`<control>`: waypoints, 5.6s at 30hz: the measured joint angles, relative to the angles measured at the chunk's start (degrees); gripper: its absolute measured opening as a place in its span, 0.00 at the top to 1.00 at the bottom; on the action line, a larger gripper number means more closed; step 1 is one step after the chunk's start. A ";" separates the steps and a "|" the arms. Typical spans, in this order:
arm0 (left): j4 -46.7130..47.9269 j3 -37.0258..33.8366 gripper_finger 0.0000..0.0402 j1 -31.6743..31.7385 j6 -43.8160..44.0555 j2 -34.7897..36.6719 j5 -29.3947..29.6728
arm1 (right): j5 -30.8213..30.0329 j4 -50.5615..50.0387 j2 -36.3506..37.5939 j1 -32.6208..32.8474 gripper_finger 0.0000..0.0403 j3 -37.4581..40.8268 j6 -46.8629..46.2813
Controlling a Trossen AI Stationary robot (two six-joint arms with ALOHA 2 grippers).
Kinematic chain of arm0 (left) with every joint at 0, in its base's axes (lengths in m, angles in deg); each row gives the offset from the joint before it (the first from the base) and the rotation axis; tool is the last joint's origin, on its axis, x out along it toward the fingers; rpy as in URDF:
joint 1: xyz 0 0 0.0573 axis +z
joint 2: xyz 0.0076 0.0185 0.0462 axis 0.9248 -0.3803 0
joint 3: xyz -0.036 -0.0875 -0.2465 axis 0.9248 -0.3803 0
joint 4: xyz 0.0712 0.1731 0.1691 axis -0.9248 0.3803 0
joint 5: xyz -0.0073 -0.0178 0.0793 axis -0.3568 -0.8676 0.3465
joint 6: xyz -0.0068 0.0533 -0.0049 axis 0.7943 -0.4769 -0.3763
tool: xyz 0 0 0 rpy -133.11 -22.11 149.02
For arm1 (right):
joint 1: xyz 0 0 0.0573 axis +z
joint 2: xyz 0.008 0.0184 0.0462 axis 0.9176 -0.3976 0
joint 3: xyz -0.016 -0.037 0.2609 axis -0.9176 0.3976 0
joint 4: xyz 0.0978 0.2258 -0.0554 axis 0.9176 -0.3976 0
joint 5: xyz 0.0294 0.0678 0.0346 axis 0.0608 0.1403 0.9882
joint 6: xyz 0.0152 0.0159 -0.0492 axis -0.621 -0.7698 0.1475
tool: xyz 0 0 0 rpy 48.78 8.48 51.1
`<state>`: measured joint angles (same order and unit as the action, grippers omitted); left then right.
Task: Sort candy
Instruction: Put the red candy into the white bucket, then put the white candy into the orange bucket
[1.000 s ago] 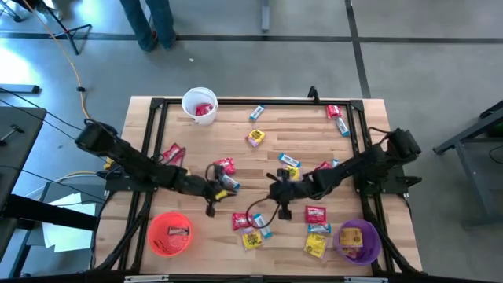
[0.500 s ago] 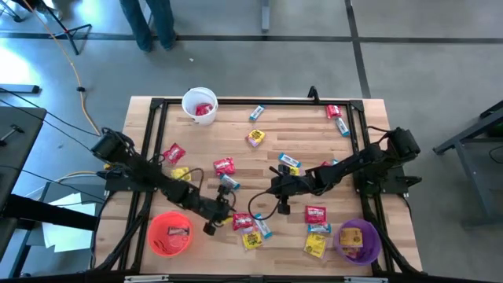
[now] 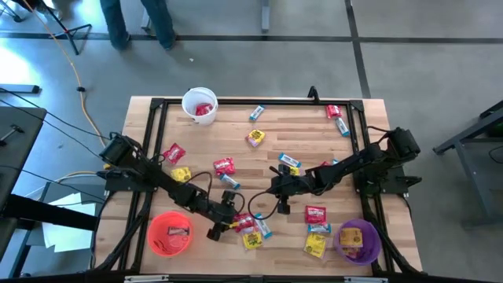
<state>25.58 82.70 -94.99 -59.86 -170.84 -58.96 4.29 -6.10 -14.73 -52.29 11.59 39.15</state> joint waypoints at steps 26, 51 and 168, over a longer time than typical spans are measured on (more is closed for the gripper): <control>0.84 -0.05 0.86 1.13 -3.93 -1.49 2.34 | -0.50 0.36 0.00 0.00 1.00 0.00 0.02; 32.96 -0.11 1.00 12.12 -2.85 30.48 26.71 | -0.43 0.35 0.00 0.00 1.00 0.00 0.02; -7.01 -10.50 0.75 9.69 -12.19 12.98 12.73 | 9.08 -58.57 -1.52 27.02 0.72 -16.29 -46.38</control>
<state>18.57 72.20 -85.30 -72.05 -157.85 -46.23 13.37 -64.66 -16.26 -25.27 -4.70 -7.22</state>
